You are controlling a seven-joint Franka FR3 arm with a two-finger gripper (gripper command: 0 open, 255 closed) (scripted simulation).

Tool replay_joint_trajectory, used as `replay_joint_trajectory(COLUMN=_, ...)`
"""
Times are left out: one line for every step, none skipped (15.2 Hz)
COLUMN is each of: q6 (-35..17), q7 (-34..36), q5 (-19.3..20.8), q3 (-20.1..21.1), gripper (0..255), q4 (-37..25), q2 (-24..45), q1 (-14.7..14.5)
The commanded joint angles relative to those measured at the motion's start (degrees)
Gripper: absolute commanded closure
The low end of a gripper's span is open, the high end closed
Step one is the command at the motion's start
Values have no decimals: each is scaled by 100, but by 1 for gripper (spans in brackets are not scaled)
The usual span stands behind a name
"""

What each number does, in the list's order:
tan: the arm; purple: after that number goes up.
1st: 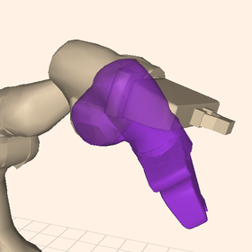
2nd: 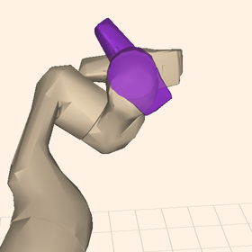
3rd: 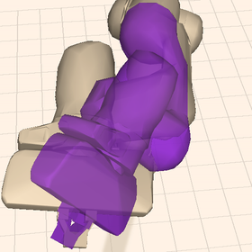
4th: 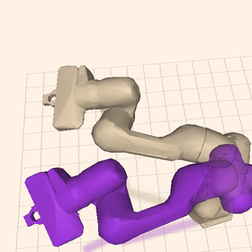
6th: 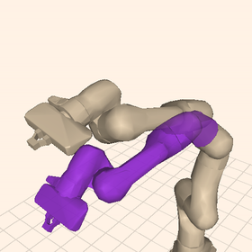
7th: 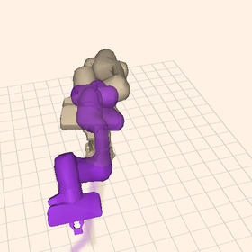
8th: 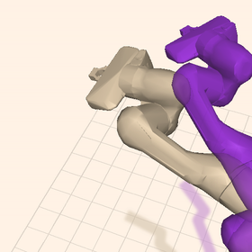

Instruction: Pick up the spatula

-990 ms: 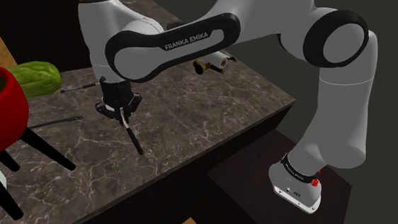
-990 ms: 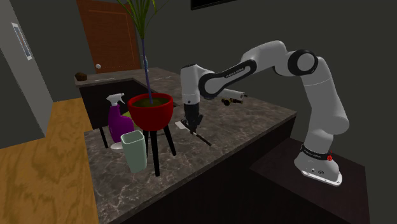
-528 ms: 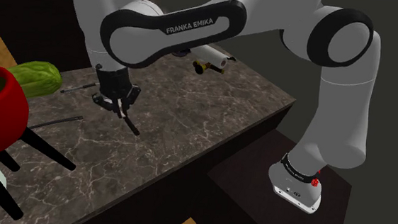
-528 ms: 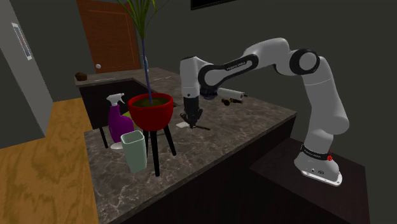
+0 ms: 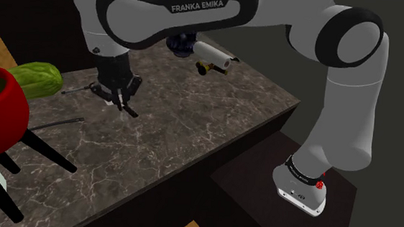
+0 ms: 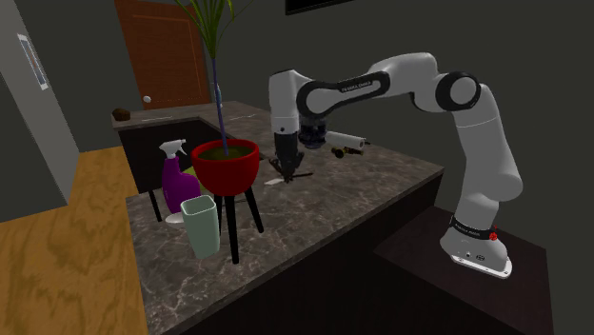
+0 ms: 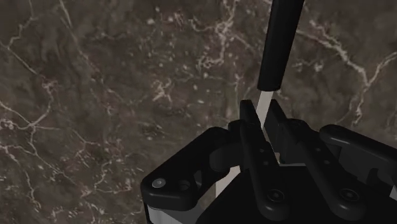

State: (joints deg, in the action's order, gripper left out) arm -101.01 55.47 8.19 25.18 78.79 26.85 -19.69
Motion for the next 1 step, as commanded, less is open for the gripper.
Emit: replay_joint_trajectory(q6=54, q7=0, q5=0, q3=1, gripper=255, q4=-57, q2=4, q1=-7)
